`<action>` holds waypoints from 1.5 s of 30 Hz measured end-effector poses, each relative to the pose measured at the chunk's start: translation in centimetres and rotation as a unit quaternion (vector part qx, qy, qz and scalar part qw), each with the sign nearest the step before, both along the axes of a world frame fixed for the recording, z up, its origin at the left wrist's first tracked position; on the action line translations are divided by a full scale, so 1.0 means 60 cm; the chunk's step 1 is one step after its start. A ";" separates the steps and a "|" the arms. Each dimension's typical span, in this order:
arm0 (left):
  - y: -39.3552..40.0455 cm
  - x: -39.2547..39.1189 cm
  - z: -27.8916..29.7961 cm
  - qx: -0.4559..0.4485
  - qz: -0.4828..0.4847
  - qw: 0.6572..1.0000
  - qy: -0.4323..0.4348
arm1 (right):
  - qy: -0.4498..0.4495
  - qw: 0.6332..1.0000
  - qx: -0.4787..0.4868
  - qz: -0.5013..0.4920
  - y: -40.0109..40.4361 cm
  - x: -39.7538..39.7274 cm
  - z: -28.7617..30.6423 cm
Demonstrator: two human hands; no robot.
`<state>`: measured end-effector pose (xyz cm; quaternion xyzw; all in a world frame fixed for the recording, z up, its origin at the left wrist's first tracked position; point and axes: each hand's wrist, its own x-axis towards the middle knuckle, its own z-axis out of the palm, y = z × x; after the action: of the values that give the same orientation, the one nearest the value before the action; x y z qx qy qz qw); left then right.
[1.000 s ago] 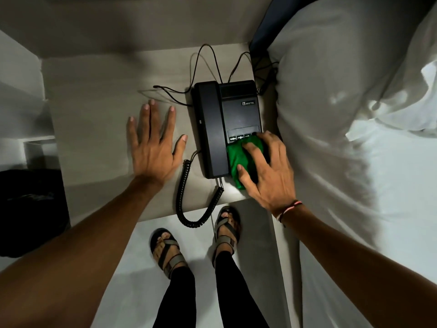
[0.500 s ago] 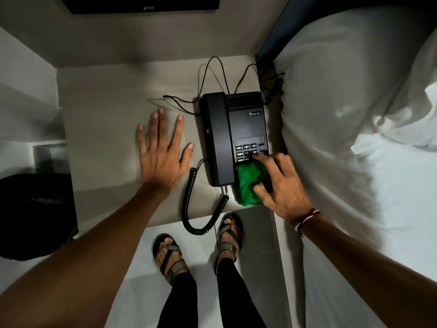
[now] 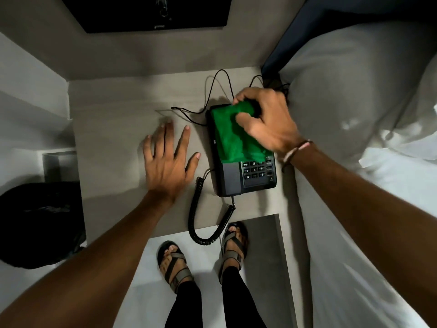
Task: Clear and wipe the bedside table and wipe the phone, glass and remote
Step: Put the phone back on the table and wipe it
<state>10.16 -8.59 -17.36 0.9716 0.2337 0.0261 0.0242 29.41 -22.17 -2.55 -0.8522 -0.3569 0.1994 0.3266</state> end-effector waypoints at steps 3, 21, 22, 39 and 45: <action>0.019 -0.001 0.002 0.011 -0.025 1.000 0.008 | 0.003 0.998 -0.066 -0.003 0.026 0.012 -0.021; 0.014 -0.015 -0.003 -0.020 -0.030 0.999 0.015 | -0.208 0.954 -0.213 -0.024 0.022 -0.112 -0.090; 0.013 -0.016 -0.002 -0.020 -0.031 0.999 0.017 | -0.208 0.953 -0.217 -0.028 0.016 -0.122 -0.092; 0.011 -0.016 -0.002 -0.011 -0.030 0.999 0.033 | -0.228 0.945 -0.226 -0.054 -0.090 -0.253 -0.131; 0.013 -0.016 0.003 -0.011 -0.030 0.999 0.038 | -0.223 0.946 -0.233 -0.040 -0.122 -0.283 -0.142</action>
<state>9.18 -7.82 -17.19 0.9781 0.2058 -0.0137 0.0269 12.41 -29.47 -11.07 -0.9408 -0.3295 0.0690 0.0389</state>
